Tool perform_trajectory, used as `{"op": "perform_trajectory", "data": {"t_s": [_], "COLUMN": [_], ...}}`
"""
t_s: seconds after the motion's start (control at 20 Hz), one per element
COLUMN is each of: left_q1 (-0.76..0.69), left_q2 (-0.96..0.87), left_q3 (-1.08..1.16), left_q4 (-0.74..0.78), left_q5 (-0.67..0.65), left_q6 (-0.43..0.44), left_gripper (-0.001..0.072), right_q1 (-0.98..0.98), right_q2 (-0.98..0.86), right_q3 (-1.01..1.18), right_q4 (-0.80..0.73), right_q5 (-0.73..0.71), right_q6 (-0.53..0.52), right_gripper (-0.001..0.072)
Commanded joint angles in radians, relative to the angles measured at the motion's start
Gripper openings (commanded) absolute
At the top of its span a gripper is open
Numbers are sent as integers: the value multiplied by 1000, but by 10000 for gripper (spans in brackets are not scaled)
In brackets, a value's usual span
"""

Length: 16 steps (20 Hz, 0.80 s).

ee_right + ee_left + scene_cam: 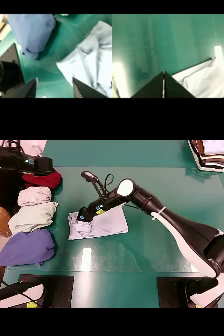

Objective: Fold the shirts.

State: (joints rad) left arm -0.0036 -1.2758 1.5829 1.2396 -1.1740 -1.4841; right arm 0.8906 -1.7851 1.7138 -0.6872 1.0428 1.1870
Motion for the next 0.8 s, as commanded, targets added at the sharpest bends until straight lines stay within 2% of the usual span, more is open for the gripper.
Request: {"op": "perform_trajectory", "data": {"t_s": [0.0, 0.15, 0.4, 0.5, 0.75], "left_q1": [35, 35, 32, 32, 32], "left_q2": [24, 24, 22, 21, 21], "left_q3": [0, 0, -2, -7, -7], "left_q4": [14, 13, 9, -10, -31], "left_q5": [-39, -60, -60, -39, 5], "left_q6": [4, 13, 26, 26, 26], "left_gripper": [20, 20, 20, 20, 20], "right_q1": [-40, -178, -477, -556, -536], "right_q2": [-13, 53, 183, 164, 56], "right_q3": [-2, -70, -406, -484, -509], "right_q4": [-89, -196, -193, -137, 58], "right_q5": [126, 195, 150, 138, 104], "right_q6": [11, 57, 121, 122, 53], "right_gripper": [474, 469, 473, 556, 555]}}
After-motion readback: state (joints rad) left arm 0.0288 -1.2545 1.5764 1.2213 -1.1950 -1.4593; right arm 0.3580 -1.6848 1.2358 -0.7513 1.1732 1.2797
